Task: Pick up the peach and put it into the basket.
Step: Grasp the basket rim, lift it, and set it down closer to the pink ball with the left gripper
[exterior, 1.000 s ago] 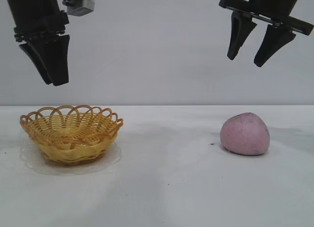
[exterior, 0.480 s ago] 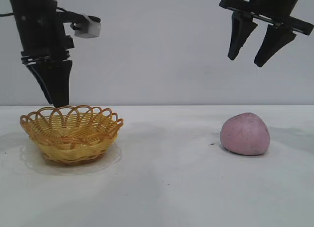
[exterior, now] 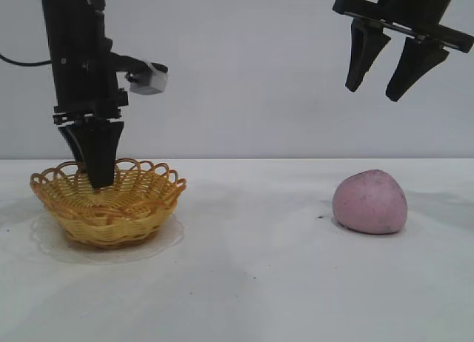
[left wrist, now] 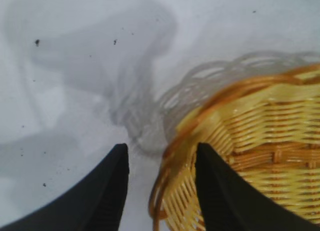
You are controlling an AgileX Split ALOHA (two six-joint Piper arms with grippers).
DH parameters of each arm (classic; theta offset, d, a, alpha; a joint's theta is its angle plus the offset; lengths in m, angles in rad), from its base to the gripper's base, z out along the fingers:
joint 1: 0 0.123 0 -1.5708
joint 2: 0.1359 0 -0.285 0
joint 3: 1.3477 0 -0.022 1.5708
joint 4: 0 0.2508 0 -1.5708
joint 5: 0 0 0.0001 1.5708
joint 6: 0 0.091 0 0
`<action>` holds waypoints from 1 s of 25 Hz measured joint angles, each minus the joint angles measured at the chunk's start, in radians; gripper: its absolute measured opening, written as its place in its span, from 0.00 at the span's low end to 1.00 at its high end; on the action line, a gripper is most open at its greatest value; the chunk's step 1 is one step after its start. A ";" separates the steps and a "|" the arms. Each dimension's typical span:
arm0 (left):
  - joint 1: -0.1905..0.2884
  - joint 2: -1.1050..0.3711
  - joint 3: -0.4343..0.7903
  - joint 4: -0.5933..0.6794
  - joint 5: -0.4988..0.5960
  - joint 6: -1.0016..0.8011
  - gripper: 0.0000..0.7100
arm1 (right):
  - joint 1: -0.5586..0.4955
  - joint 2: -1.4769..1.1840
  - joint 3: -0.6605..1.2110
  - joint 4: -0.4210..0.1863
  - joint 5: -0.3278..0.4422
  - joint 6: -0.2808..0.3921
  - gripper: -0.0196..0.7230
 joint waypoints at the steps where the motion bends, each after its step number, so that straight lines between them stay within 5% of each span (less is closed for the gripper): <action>1: 0.000 0.002 -0.002 0.011 0.014 -0.025 0.26 | 0.000 0.000 0.000 -0.002 0.002 0.000 0.59; 3: 0.000 0.002 -0.007 0.029 0.048 -0.060 0.10 | 0.000 0.000 0.000 -0.002 0.002 0.000 0.59; 12: -0.002 -0.037 -0.009 0.060 0.123 -0.374 0.10 | 0.000 0.000 0.000 -0.007 0.002 0.000 0.59; 13: -0.002 -0.057 -0.009 0.060 0.123 -0.407 0.00 | 0.000 0.000 0.000 -0.009 0.002 0.000 0.59; 17: -0.002 -0.146 -0.009 0.032 0.125 -0.541 0.00 | 0.000 0.000 0.000 -0.009 0.002 0.000 0.59; 25: -0.002 -0.272 0.162 -0.223 0.041 -0.635 0.00 | 0.000 0.000 0.000 -0.009 0.002 0.000 0.59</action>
